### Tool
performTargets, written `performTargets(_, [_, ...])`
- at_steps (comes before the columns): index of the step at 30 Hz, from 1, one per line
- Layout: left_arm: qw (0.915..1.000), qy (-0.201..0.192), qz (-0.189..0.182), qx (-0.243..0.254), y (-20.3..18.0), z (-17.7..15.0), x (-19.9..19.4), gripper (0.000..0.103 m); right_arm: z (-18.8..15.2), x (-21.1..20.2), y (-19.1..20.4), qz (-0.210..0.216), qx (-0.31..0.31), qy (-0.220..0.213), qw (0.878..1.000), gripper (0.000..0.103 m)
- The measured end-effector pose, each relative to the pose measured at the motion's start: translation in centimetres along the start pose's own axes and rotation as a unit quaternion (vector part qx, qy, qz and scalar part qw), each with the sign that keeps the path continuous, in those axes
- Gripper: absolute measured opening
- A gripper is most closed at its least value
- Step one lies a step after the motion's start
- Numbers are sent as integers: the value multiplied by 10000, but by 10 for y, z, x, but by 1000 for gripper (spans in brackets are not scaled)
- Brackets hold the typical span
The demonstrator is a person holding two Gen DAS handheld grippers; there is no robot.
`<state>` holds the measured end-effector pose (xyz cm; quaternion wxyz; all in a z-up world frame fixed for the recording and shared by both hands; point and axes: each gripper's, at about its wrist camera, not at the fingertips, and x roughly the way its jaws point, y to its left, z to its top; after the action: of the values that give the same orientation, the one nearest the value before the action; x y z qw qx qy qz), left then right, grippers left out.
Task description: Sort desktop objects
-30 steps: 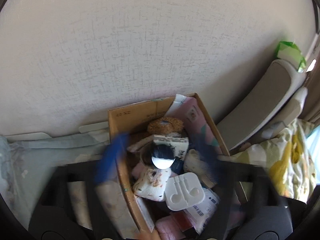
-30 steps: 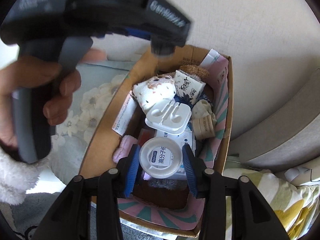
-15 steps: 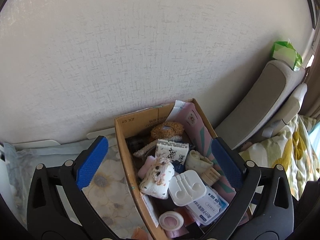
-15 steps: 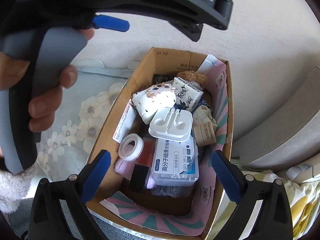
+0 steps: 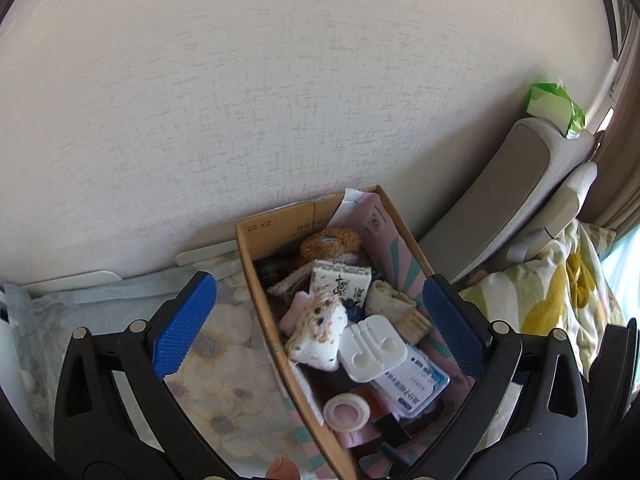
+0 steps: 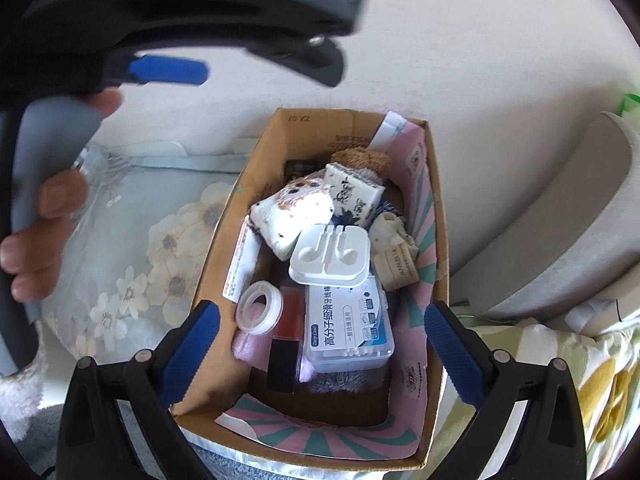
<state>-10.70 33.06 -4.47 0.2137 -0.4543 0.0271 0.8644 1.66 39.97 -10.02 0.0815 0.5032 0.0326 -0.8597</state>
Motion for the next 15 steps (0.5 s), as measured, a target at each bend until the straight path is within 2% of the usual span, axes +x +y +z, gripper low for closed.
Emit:
performTargets(8, [9997, 166, 158, -66, 28, -4, -17, 103, 5, -1, 10, -132, 269, -35, 9995, 102])
performTargets(15, [9992, -65, 380, -135, 62, -12, -40, 103, 19, -2, 29, -127, 542, -73, 9984, 102])
